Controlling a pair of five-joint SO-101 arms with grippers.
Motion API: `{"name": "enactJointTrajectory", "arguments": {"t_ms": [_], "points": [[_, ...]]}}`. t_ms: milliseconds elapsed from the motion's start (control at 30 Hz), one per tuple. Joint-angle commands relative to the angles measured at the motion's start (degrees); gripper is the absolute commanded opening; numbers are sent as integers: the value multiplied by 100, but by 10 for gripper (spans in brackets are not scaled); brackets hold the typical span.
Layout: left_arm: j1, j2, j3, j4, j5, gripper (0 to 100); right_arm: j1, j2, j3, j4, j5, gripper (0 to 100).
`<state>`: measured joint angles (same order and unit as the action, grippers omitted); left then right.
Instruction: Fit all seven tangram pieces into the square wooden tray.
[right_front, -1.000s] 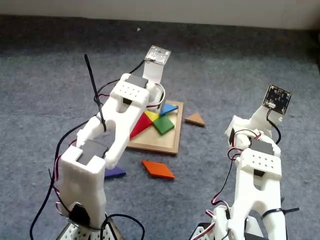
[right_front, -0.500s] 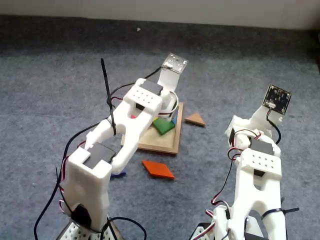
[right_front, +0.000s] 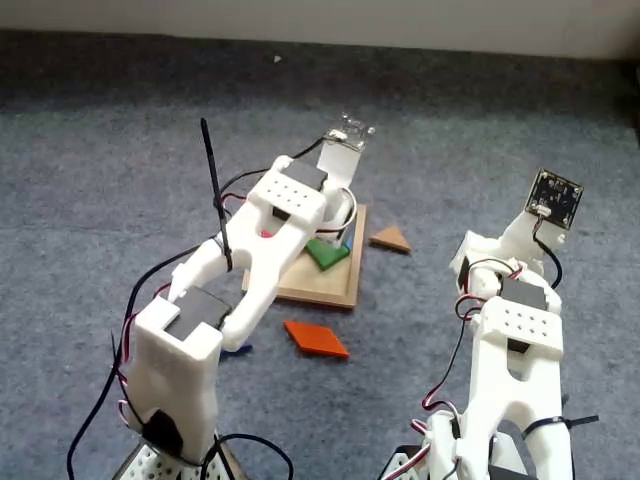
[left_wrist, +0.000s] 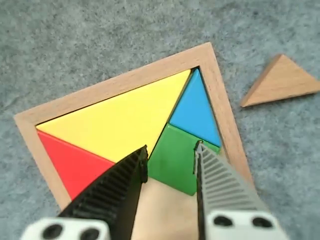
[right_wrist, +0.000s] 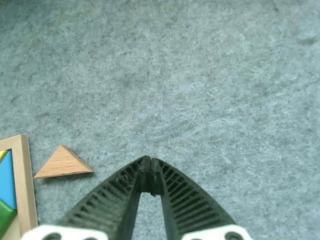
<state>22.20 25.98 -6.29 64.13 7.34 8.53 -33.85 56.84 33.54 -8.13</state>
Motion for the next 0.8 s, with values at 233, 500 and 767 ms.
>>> {"name": "enactJointTrajectory", "arguments": {"t_ms": [233, 500, 767], "points": [[-163, -1508, -242, 747, -580, 168, 48, -189, -66, -127, -18, 13], [-954, -2651, -198, 1688, -642, 168, 31, -180, -31, -127, -18, 13], [-418, -4251, 1666, 1785, -1407, 173, 40, -180, -31, -127, -18, 13]]}}
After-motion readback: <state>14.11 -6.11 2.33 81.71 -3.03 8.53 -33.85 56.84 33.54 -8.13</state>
